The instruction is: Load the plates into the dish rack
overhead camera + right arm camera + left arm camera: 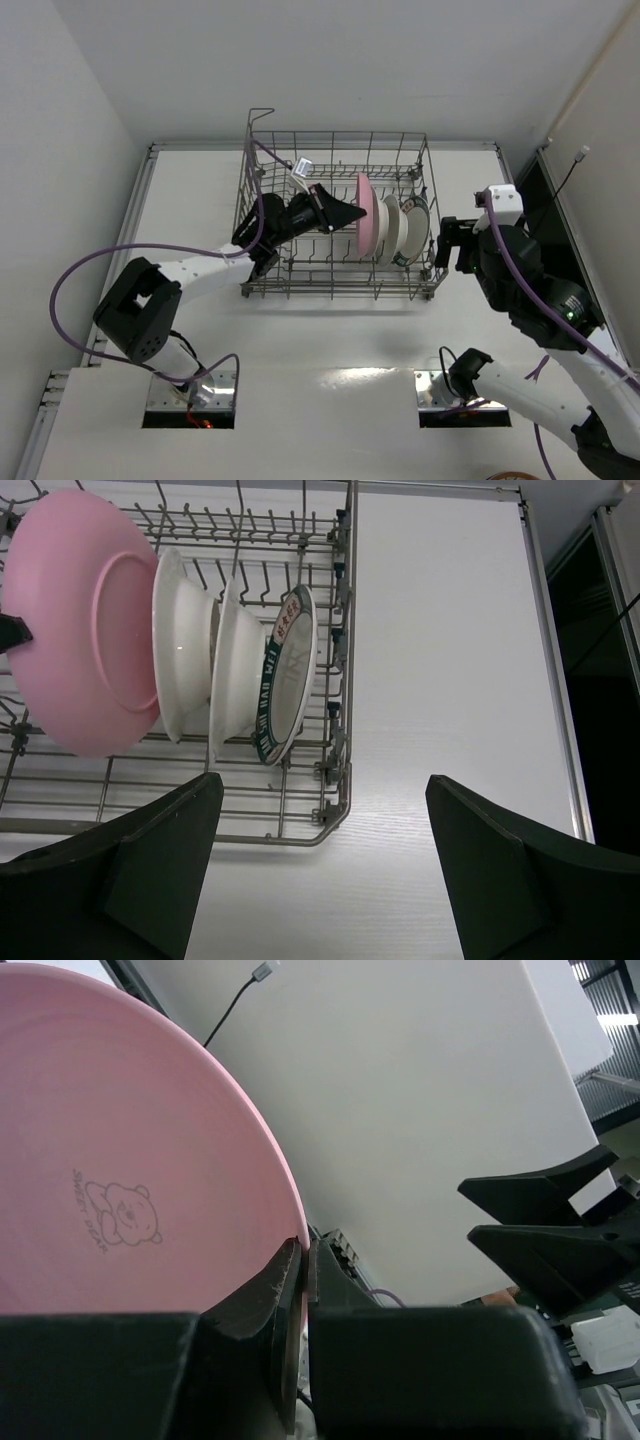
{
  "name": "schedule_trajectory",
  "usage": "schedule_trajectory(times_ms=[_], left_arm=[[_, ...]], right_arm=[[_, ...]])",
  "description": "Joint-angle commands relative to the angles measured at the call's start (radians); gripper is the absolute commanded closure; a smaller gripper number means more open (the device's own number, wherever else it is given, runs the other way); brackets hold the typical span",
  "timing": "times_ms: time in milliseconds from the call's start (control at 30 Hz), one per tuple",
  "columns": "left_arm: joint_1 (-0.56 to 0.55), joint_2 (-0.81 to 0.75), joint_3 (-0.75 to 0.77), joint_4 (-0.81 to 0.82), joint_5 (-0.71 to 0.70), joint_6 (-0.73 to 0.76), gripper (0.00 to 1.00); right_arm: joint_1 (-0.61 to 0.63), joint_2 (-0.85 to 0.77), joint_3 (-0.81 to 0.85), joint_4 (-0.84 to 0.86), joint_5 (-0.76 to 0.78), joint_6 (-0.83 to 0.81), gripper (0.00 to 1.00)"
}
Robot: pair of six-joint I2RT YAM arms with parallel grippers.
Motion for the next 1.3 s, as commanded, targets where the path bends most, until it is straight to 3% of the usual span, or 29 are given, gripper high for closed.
schedule_trajectory(times_ms=[0,200,333,367,467,500,567,667,1000,1133,1167,1267], left_arm=[[0.001,0.036,-0.002,0.16,0.003,-0.012,1.0],[0.001,0.047,-0.002,0.089,-0.04,0.016,0.99],[0.001,0.038,0.027,0.011,-0.051,0.041,0.86],[0.001,0.038,0.038,0.002,-0.051,0.041,0.77],[0.001,0.027,0.052,-0.041,-0.04,0.061,0.61],[-0.008,0.018,0.085,-0.088,-0.04,0.07,0.51],[-0.008,0.006,0.119,-0.153,-0.04,0.109,0.41],[-0.008,-0.016,0.205,-0.282,-0.07,0.156,0.22],[-0.018,-0.112,0.48,-0.745,-0.201,0.374,0.14],[-0.018,-0.123,0.506,-0.798,-0.187,0.4,0.08],[-0.008,-0.123,0.506,-0.807,-0.177,0.4,0.02],[-0.008,-0.062,0.495,-0.816,-0.1,0.379,0.02]], right_arm=[[-0.002,-0.012,-0.016,0.002,0.033,-0.018,0.19],[-0.002,-0.012,-0.016,0.002,0.033,-0.018,0.19],[-0.002,-0.012,-0.016,0.002,0.033,-0.028,0.14],[-0.002,-0.012,-0.016,0.002,0.033,-0.028,0.14],[-0.002,-0.012,-0.007,-0.007,0.033,-0.018,0.08],[-0.002,-0.012,0.004,-0.008,0.033,-0.018,0.07],[-0.002,-0.012,0.013,-0.018,0.033,-0.018,0.01],[-0.002,0.011,0.062,-0.043,0.033,-0.009,0.01],[-0.002,0.084,0.191,-0.149,-0.091,0.0,0.01],[-0.002,0.084,0.144,-0.12,-0.173,0.0,0.01],[-0.002,0.093,0.144,-0.107,-0.185,0.0,0.01],[-0.002,0.116,0.131,-0.098,-0.254,0.0,0.01]])
